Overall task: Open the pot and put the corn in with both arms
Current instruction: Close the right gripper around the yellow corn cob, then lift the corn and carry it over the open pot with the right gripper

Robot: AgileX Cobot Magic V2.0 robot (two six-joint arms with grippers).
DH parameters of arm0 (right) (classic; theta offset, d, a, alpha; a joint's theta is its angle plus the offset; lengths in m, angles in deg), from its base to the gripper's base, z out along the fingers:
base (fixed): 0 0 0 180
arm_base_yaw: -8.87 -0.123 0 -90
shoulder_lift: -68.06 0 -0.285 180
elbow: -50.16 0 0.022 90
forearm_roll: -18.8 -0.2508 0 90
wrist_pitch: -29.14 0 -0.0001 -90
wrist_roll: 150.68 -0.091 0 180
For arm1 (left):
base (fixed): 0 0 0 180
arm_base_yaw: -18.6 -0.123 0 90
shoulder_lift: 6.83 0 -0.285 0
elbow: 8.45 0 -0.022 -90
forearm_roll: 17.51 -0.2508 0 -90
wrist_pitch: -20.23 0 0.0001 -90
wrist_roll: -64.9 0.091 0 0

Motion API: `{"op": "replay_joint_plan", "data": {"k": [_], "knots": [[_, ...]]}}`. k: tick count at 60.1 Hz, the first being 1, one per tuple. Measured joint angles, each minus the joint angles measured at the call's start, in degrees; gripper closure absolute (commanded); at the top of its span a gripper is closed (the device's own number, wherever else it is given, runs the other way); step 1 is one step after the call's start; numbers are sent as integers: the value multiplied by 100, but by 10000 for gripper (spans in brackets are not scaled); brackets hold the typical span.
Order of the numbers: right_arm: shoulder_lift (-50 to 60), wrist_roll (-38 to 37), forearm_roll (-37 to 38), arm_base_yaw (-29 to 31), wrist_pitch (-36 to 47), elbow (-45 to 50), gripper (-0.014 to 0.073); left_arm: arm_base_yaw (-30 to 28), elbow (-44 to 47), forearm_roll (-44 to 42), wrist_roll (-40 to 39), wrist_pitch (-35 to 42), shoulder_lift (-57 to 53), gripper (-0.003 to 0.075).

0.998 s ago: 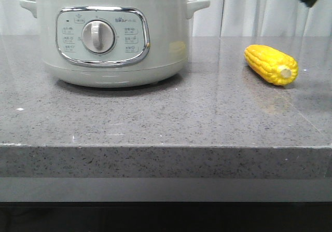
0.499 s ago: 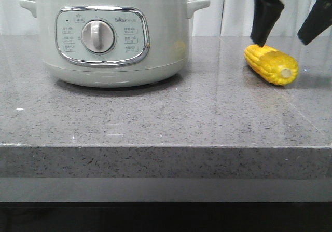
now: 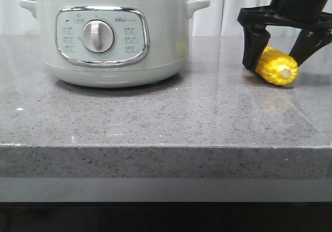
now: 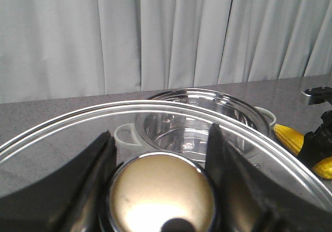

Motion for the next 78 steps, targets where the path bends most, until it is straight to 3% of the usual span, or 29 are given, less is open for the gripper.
{"op": "replay_joint_plan", "data": {"k": [10,19,22,42,57,78], "knots": [[-21,0,0,0,-163,-12,-3,0,0,0,0,0,0,532],[-30,-12,0,0,-262,-12,248,0,0,0,0,0,0,532],[-30,-12,0,0,-262,-12,279,0,0,0,0,0,0,532],[76,-12,0,0,-421,-12,281,0,0,0,0,0,0,532],[1041,63,0,-128,-540,-22,281,0,0,0,0,0,0,532],[1774,271,-48,-1147,-765,-1318,281,0,0,0,0,0,0,532]]}}
